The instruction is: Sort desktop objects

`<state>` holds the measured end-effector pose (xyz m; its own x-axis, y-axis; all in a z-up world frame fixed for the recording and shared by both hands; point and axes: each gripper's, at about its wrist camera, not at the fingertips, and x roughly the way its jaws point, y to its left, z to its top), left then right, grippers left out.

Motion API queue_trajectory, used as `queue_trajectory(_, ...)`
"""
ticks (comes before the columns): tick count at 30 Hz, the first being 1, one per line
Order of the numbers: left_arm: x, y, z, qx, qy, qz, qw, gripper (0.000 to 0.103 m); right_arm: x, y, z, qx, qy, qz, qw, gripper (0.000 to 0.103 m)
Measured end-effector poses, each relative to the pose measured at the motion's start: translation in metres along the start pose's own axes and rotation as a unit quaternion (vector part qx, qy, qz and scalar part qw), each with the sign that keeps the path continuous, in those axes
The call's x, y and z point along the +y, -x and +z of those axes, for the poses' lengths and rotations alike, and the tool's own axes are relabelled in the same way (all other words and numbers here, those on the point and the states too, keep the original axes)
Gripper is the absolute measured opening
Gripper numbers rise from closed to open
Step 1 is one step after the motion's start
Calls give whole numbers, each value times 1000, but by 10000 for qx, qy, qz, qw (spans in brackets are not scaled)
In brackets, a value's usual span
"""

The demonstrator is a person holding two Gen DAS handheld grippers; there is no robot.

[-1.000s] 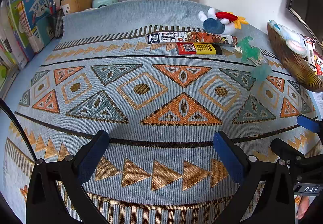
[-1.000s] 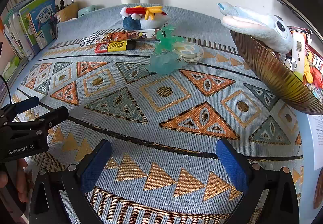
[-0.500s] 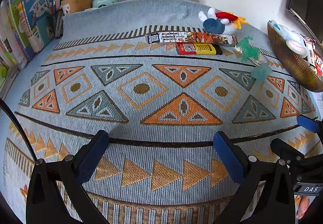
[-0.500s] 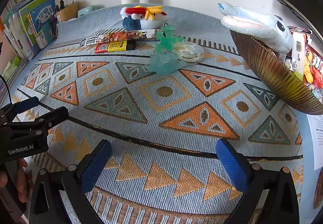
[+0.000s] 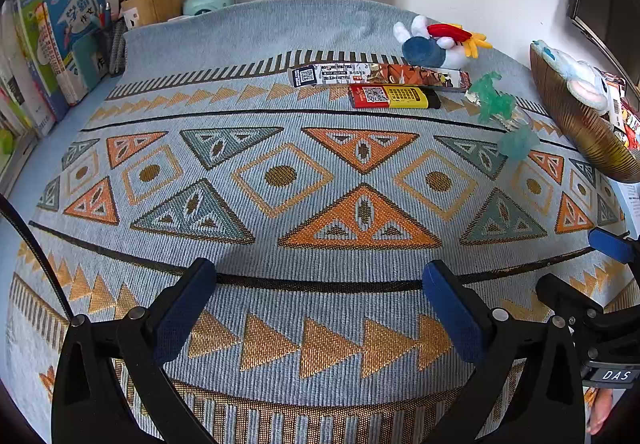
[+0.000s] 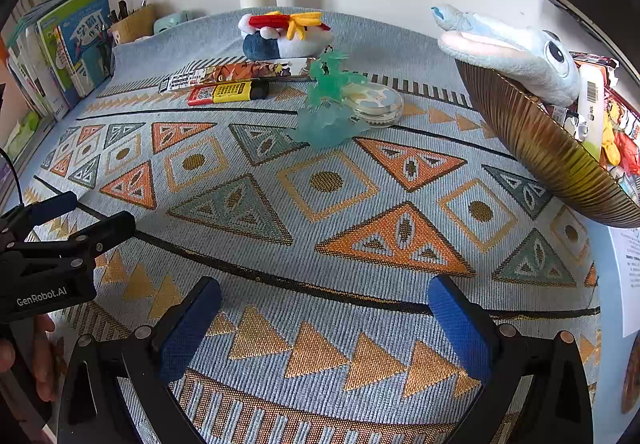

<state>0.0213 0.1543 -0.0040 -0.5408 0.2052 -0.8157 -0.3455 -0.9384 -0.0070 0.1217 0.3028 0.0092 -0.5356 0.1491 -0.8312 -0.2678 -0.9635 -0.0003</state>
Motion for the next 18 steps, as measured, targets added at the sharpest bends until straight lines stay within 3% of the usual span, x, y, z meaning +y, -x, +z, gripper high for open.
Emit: queue_trajectory(18, -1, 0, -1, -1, 0, -2, 10000, 103, 0, 0, 0, -1, -3, -1, 10000, 103)
